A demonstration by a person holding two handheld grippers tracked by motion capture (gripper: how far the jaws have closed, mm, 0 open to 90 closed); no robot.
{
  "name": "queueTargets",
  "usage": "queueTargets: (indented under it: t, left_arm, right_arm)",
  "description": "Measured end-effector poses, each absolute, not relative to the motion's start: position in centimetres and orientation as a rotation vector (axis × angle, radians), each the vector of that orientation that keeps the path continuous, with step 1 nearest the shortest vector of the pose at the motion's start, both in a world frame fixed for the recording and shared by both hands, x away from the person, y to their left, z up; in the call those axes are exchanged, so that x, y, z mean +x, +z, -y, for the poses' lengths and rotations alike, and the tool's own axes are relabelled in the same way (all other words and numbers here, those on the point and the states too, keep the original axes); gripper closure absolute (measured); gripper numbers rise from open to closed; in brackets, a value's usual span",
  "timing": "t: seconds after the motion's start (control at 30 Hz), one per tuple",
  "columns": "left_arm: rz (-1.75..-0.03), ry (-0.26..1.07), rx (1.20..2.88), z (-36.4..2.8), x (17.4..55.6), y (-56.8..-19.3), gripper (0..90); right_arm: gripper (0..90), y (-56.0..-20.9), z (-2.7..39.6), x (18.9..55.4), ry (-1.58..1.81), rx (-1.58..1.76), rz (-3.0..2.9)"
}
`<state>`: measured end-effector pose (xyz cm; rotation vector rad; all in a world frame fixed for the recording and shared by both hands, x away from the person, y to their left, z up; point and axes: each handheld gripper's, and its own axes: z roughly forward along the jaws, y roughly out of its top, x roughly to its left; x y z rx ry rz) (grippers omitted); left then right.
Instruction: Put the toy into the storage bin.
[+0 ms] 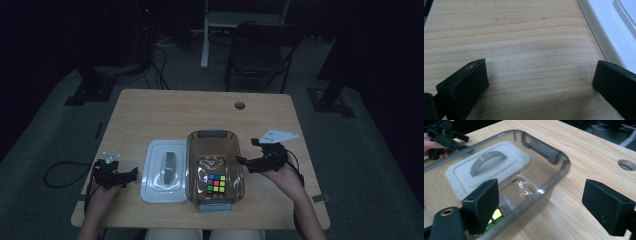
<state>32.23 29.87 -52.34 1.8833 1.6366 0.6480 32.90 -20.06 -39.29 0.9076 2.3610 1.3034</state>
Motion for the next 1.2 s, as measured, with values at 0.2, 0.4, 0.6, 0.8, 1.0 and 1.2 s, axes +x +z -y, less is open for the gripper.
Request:
queueTargets:
  t: [0.2,0.4,0.6,0.8,1.0,1.2]
  left_arm:
    - [-1.626,0.653,1.901,-29.7,32.2,-52.3,0.8]
    - [-1.568,0.603,1.9,-29.8,31.9,-52.3,0.8]
    - [-1.585,0.636,1.925,-29.5,31.9,-52.4,0.8]
    - [-1.584,0.637,1.925,-29.5,31.9,-52.4,0.7]
    - [-1.593,0.641,1.922,-29.5,31.9,-52.4,0.7]
    - [-1.628,0.656,1.894,-29.6,31.9,-52.4,0.7]
  right_arm:
    - [13.2,-40.8,22.1,32.6,1.313,1.012,-2.316]
    - [11.7,-42.6,23.3,32.6,1.261,1.097,-2.304]
    - [13.2,-45.3,25.2,32.2,1.266,1.166,-2.178]
    - [13.1,-47.3,26.4,32.3,1.253,1.249,-2.163]
    - [12.7,-49.7,27.5,32.3,1.216,1.319,-2.098]
    - [12.5,-51.9,27.9,32.4,1.097,1.406,-2.046]
